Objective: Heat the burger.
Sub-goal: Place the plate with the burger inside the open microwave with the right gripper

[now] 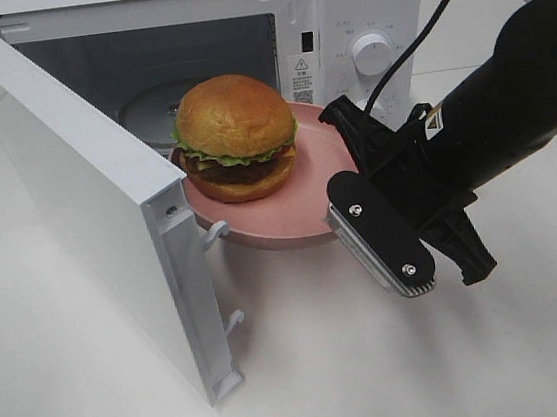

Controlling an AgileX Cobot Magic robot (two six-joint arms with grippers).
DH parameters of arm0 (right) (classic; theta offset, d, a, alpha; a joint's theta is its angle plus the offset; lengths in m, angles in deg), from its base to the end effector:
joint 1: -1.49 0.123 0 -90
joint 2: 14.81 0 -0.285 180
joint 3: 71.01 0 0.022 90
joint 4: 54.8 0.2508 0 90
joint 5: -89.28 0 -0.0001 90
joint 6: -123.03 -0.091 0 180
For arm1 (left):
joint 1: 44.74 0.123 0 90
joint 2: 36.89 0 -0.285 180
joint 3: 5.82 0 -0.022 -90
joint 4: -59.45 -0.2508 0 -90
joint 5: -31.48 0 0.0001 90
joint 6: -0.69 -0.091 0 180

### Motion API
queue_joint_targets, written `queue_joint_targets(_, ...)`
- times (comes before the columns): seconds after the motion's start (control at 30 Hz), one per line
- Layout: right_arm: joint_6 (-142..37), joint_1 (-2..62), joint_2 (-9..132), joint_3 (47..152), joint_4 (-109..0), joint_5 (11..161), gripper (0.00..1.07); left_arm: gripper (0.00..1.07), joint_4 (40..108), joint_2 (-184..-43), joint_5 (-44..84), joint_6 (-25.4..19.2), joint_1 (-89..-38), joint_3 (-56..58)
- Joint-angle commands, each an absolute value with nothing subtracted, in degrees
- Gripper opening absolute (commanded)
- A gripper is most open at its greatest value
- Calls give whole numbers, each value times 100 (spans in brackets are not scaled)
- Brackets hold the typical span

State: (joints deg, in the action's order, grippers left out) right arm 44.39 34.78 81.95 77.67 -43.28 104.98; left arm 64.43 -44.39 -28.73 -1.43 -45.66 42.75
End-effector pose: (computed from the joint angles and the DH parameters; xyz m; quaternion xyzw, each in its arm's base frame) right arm 0.2468 0.1680 0.1956 -0.8404 0.4415 -0.1268 0.2875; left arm -0.0055 -0.0068 0.2783 0.0241 0.8482 -0.0379 0.5278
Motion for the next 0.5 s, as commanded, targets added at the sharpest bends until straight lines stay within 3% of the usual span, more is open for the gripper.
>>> queue_joint_targets(0.03,4439,3524,8247,7968,-4403,10189,0,86,6472,-4302,-2787,-138,-4589,4280)
queue_joint_targets(0.5,4433,3656,8860,8632,-4529,10303,0,86,6472,-4302,-2787,-143,-4589,4280)
